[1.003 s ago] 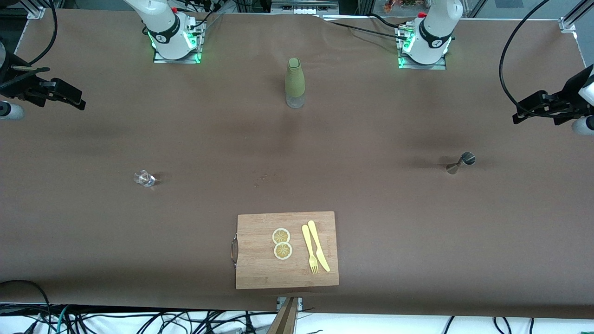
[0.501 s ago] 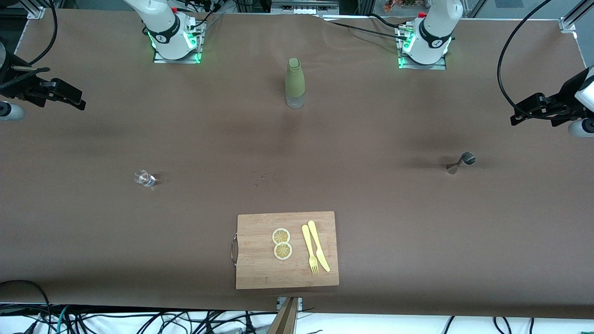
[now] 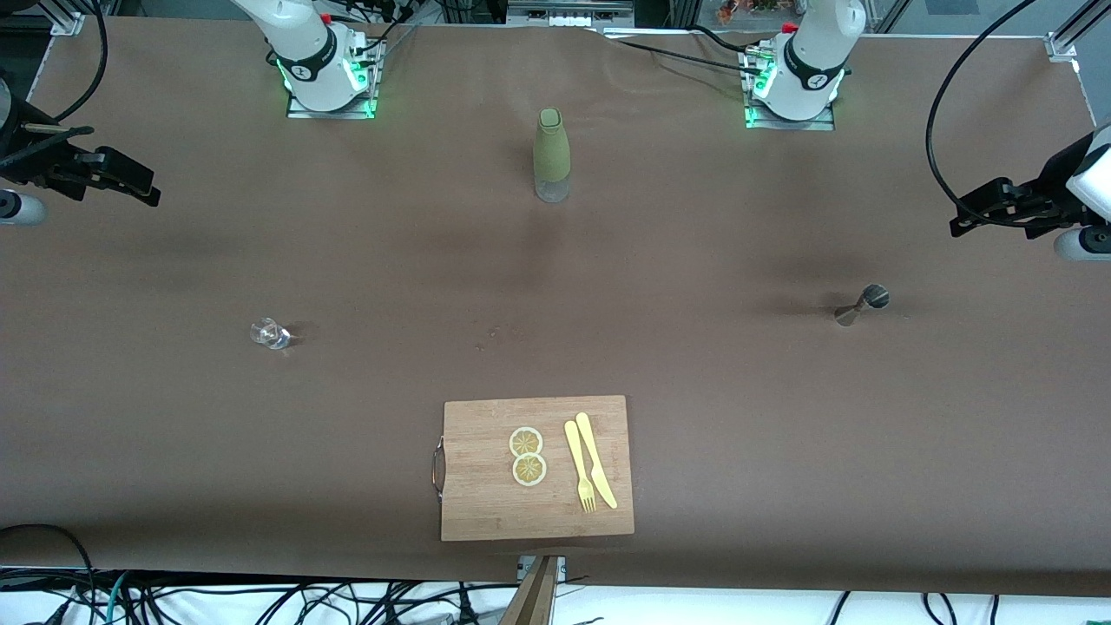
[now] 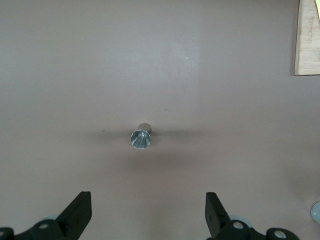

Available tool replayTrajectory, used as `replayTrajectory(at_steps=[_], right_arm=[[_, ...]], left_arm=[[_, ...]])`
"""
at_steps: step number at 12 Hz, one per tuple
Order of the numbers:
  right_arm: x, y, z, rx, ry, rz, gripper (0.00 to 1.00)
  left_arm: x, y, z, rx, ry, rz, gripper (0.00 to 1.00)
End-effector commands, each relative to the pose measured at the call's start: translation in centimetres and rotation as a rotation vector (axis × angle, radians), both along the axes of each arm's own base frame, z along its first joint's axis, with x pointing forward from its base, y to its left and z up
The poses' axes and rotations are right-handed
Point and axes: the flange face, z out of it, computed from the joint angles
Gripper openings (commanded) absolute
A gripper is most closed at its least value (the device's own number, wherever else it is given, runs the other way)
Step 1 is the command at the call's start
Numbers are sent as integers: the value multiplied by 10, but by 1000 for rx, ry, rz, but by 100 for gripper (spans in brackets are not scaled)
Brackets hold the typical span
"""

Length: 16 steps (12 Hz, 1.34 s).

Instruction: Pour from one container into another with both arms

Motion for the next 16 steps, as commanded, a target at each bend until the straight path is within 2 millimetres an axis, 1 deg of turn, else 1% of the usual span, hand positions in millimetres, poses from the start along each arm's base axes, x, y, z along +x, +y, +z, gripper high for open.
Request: replayTrajectory(at_steps=[1,5,9,11,12,15,16], right_arm=[[0,0,2,7,-3,-10,100],[0,0,2,7,-3,-10,100],[0,0,3,7,-4,-10,100],[0,0,3,7,-4,-10,100],[0,-1,2,7,-3,-11,100],[0,0,2,7,-3,-10,100],[0,0,2,7,-3,-10,100]], left_arm=[[-3,-1,2,10,-9,7,100],[-1,-1,3,12,-10,-4,100],[-3,1,-3,13,2,-3,100],[-4,0,-17,11,8,-2,100],[-7,1,-19,9,3,-2,100],[-19,6,-34,9,-13,7,100],[-20,8,-39,9,-9,10,100]])
